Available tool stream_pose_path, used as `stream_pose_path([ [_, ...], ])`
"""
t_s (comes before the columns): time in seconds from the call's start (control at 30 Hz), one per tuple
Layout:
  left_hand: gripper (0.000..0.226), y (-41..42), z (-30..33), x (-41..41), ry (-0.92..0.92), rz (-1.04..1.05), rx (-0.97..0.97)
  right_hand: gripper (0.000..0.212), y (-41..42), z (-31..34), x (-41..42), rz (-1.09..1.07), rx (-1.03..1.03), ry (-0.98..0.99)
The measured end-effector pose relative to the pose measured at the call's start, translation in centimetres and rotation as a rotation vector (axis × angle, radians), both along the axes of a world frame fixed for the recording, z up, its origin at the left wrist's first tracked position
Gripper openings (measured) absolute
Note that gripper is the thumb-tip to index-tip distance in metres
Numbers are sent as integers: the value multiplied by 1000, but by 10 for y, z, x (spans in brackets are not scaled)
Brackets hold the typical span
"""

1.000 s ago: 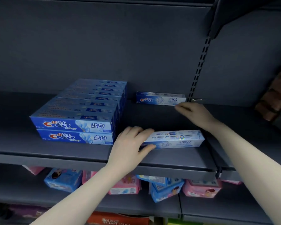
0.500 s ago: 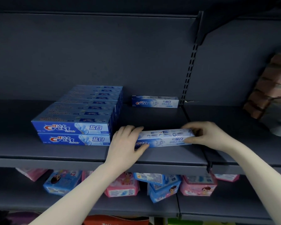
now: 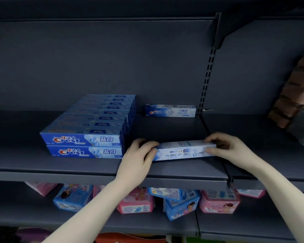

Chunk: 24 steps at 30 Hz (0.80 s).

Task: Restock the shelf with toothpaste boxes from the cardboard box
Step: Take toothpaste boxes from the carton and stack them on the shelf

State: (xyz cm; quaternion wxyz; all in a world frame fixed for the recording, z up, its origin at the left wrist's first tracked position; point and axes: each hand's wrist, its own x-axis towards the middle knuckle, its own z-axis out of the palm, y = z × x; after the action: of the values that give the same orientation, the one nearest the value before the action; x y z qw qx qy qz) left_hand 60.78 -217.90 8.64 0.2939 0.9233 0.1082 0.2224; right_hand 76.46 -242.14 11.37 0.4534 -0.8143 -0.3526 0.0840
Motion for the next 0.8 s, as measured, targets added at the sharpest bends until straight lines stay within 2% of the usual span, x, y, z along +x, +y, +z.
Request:
stream_pose_path([
  [0.13, 42, -1, -3, -3, 33, 57, -5, 20, 2, 0, 0, -8, 2, 35],
  [0.23, 59, 1, -4, -2, 18, 90, -51, 37, 2, -1, -1, -31, 25, 67],
  [0.3, 62, 3, -2, 1, -33, 98, -99, 47, 4, -1, -2, -60, 70, 50],
  [0.47, 42, 0, 0, 0, -151, 79, -72, 58, 10, -1, -10, -112, 66, -144],
  [0.6, 43, -2, 0, -9, -116, -25, -119, 56, 9, -4, -16, -146, 21, -281],
  [0.7, 37, -2, 3, -11, -89, -94, -138, 55, 5, -3, -17, -153, -6, -261],
  [0.8, 44, -2, 2, -10, -93, -81, -144, 50, 4, -3, -17, -137, -46, -215],
])
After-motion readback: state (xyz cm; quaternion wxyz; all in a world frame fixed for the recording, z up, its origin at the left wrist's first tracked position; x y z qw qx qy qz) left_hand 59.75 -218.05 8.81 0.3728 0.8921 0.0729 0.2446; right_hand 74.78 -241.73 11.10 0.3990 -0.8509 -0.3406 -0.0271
